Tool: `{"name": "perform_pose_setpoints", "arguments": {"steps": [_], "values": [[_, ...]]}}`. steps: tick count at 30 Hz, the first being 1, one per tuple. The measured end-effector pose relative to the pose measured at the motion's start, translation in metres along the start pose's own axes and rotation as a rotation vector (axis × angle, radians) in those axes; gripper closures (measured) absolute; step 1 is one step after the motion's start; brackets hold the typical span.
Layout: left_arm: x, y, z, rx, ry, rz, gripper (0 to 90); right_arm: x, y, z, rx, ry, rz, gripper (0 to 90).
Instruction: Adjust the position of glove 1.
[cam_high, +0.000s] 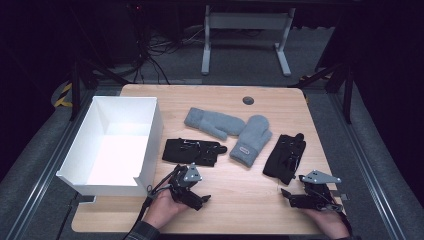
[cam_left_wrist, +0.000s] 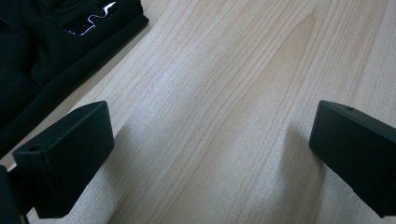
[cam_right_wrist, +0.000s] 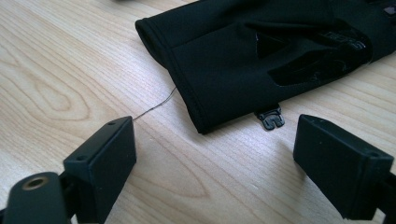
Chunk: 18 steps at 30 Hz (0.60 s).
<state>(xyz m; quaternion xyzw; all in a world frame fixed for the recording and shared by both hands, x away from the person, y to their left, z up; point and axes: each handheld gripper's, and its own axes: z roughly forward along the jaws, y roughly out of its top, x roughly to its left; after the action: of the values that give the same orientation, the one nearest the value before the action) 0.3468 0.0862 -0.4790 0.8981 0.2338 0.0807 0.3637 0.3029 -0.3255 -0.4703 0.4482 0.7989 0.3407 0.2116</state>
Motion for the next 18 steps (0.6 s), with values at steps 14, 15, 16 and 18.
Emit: {"name": "perform_pose_setpoints", "arguments": {"steps": [14,15,16,18], "values": [[-0.0013,0.0036,-0.0009,0.014,0.006,-0.008,4.2,-0.0004,0.0001,0.0004,-0.001,0.009,-0.002,12.8],[-0.001,0.0045,-0.001,0.015,0.003,-0.016,5.1,-0.0004,0.0001,0.0004,-0.001,0.009,-0.002,12.8],[-0.0007,0.0053,-0.0012,0.016,-0.003,-0.02,6.1,-0.0004,0.0,0.0004,-0.001,0.009,-0.002,12.8],[-0.0003,0.0079,-0.0019,0.019,-0.007,-0.018,7.3,-0.0005,0.0001,0.0004,-0.001,0.01,-0.002,12.7]]}}
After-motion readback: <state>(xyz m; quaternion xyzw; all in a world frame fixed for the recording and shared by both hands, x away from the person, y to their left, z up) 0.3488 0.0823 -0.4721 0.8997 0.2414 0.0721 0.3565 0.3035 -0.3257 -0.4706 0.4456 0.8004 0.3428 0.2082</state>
